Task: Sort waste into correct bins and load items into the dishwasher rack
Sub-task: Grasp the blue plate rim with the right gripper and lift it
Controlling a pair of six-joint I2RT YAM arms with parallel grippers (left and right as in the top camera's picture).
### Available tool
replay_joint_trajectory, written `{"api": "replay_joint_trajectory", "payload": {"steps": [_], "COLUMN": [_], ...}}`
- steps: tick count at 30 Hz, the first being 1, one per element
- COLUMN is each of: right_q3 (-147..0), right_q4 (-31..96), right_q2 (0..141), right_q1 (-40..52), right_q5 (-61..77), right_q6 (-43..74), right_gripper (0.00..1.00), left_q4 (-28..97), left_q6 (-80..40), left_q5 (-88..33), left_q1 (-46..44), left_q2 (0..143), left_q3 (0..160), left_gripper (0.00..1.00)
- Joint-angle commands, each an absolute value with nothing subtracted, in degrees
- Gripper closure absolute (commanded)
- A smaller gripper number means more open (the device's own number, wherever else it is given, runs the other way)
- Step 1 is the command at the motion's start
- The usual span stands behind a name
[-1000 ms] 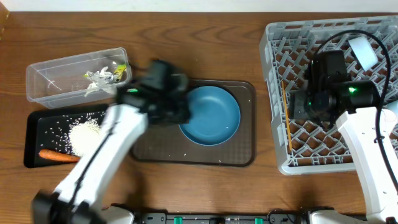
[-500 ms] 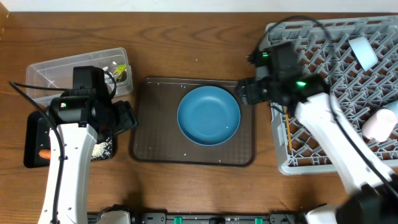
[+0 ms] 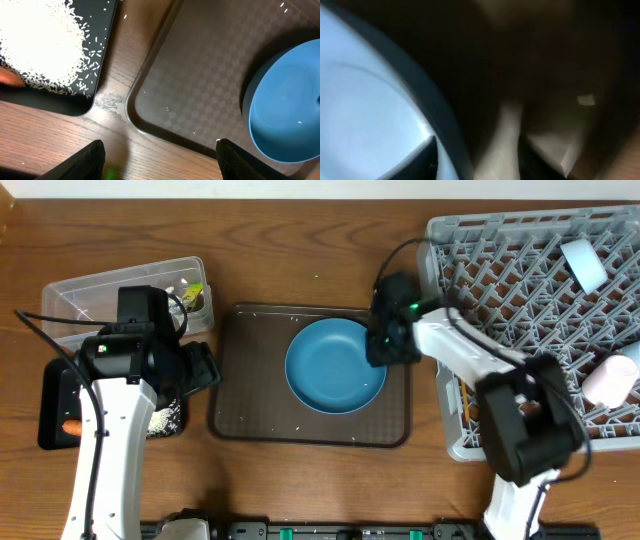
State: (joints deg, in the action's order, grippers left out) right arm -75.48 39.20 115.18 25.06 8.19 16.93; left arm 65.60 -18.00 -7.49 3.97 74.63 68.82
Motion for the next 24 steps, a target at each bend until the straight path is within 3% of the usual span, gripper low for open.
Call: {"api": "replay_joint_trajectory", "payload": {"steps": [1,8,14,19,24], "right_q3": [-75.7,-78.8,-85.4,-86.5,-86.5], "right_q4": [38.9,41.1,47.9,48.7,45.1], "right_q2": [116.4,111.3,97.8,85.9,81.2], "right_q1": [26.6,24.0,19.4,16.9,12.8], "right_q5": [9.9,8.0,-3.8,-25.7,-58.2], "right_q6": [19.2,19.3,14.4,8.9,7.2], "right_gripper": [0.99,0.99,0.99,0.99,0.99], "left_q4": [65.7,65.7,65.7,65.7,65.7], "left_q6": [-17.7,-17.7,-17.7,-17.7,-17.7], "left_q5": [-6.8,-6.8,-6.8,-6.8,-6.8], "left_q1": [4.2,4.2,4.2,4.2,4.2], "left_q2": [74.9,74.9,74.9,74.9,74.9], "left_q3": [68.6,68.6,68.6,68.6,68.6], "left_gripper": [0.28,0.28,0.27,0.28,0.28]}}
